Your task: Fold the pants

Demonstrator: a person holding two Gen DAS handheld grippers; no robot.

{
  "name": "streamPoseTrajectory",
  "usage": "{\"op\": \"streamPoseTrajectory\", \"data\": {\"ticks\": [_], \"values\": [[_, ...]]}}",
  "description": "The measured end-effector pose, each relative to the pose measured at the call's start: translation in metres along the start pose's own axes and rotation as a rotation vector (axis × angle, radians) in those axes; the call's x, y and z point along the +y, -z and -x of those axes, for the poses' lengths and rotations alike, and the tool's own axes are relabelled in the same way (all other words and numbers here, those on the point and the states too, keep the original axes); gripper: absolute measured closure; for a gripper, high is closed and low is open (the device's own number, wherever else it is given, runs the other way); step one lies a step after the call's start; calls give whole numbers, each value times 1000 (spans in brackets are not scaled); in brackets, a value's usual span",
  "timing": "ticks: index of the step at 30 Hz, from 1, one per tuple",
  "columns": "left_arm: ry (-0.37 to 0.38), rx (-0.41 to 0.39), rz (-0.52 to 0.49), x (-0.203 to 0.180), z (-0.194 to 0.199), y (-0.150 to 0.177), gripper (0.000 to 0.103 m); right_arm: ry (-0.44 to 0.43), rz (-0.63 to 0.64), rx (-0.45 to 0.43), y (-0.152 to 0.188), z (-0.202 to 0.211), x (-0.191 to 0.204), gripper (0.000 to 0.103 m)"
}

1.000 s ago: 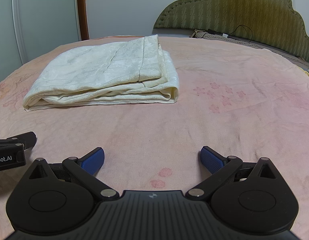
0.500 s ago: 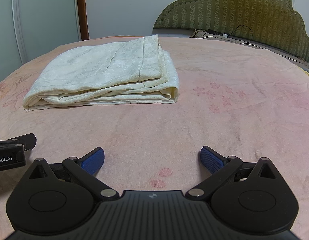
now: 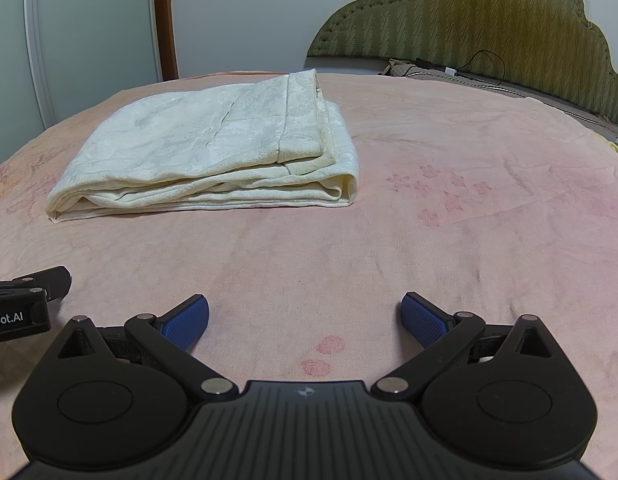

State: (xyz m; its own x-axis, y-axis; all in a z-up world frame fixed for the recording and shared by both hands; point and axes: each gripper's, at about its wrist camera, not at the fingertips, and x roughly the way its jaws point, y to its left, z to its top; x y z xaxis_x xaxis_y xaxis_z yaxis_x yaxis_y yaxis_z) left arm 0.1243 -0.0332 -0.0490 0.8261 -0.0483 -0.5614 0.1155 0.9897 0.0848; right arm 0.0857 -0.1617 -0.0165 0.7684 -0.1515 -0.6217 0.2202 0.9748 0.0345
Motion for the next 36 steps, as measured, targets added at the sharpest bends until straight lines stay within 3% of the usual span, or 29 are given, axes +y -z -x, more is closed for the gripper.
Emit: {"op": "streamPoseTrajectory", "data": {"ticks": [36], "values": [[6,20,12,-1,-3,1,0,0,0,0,0,0,0,0]]}}
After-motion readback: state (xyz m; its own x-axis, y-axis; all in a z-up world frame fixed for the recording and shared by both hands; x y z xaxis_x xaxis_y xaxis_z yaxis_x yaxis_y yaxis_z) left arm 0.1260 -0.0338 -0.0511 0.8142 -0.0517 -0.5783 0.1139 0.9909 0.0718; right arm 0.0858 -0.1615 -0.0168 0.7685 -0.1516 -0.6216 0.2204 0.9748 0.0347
